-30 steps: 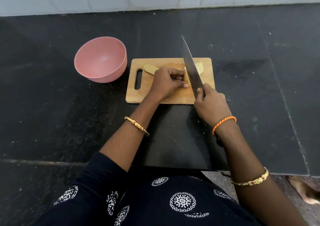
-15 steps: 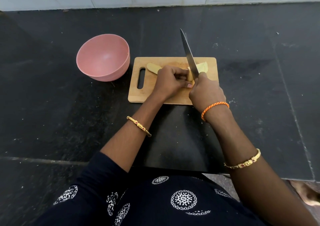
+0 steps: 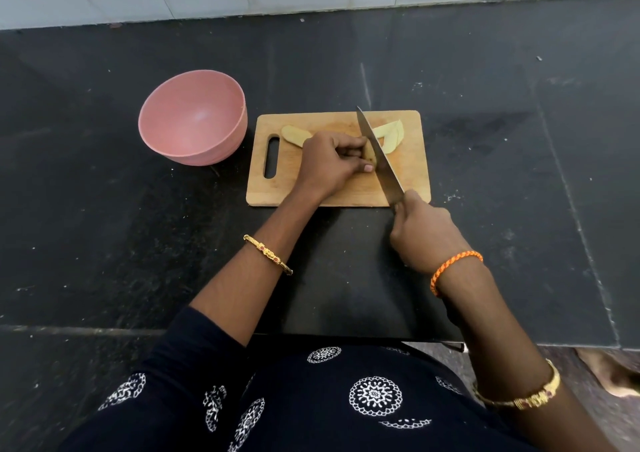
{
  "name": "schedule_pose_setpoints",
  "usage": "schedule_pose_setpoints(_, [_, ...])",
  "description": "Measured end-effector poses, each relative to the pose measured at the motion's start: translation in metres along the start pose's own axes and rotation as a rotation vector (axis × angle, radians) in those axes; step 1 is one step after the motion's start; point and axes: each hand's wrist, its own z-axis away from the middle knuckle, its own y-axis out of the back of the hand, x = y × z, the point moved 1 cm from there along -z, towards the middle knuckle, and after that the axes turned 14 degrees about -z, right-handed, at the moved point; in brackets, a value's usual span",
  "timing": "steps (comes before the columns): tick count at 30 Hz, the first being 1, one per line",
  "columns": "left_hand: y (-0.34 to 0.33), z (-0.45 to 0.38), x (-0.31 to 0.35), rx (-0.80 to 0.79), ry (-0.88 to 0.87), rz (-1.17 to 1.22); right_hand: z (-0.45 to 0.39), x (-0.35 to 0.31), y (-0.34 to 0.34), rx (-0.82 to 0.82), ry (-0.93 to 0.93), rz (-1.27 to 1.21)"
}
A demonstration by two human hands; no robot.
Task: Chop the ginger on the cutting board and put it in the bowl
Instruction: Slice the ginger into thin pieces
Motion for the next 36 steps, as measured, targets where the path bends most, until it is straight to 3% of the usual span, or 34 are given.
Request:
schedule_pose_setpoints(6, [0.001,0.000,0.000,-0.015,0.003,-0.018,0.030,0.022,0.021,-0.068,-0.014,0.010])
schedule_pose_setpoints(17, [0.001,0.002,0.000,-0.014,0.016,0.008,-0.010,0.001,0.012,0.193,0.135,-0.133])
schedule_pose_setpoints(36, [0.001,-0.003,-0.002,-0.024,0.024,0.014,-0.029,-0.020,-0.001,0.190,0.162,0.002])
